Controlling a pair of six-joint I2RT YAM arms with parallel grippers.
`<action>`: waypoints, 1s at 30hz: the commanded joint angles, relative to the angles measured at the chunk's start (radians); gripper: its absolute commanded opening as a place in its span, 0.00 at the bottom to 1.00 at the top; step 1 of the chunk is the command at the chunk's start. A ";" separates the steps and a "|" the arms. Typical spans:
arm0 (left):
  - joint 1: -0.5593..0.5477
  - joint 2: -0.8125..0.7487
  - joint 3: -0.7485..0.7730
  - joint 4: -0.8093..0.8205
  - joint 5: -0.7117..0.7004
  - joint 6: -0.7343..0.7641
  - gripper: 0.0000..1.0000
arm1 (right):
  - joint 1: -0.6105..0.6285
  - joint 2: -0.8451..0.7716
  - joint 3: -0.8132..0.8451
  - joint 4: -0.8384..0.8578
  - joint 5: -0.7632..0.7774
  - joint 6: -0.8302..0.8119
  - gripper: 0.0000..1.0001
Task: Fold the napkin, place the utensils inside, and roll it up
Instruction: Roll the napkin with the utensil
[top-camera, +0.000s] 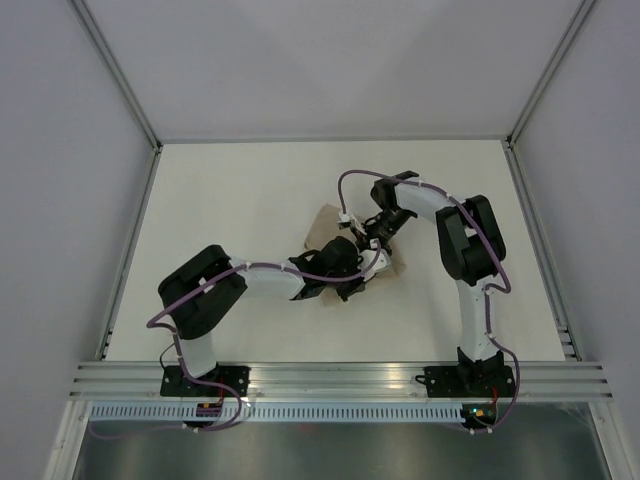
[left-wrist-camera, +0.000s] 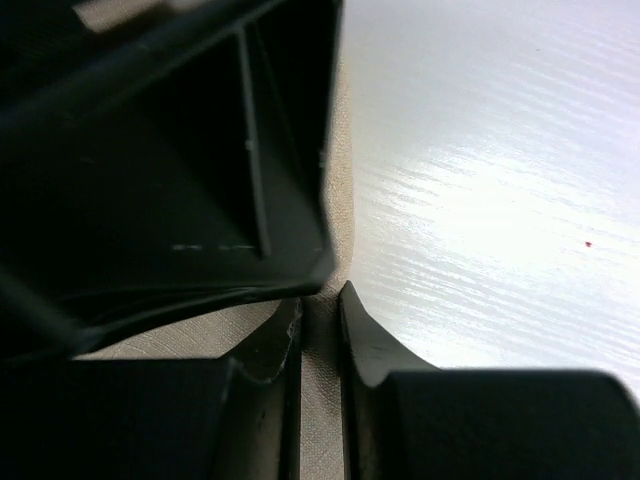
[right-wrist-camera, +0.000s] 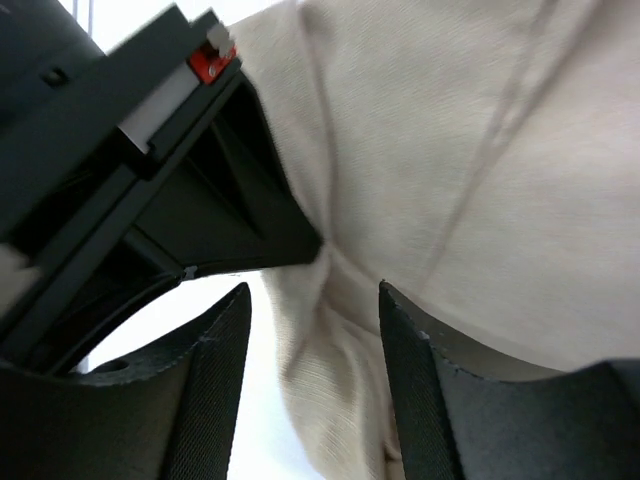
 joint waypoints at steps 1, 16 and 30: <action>0.042 0.060 -0.001 -0.162 0.200 -0.091 0.02 | -0.016 -0.117 -0.003 0.116 -0.058 0.124 0.61; 0.185 0.201 0.258 -0.484 0.497 -0.153 0.02 | -0.194 -0.477 -0.286 0.680 -0.071 0.522 0.60; 0.134 0.206 0.253 -0.472 0.438 -0.130 0.02 | -0.224 -0.373 -0.358 0.915 0.343 0.707 0.62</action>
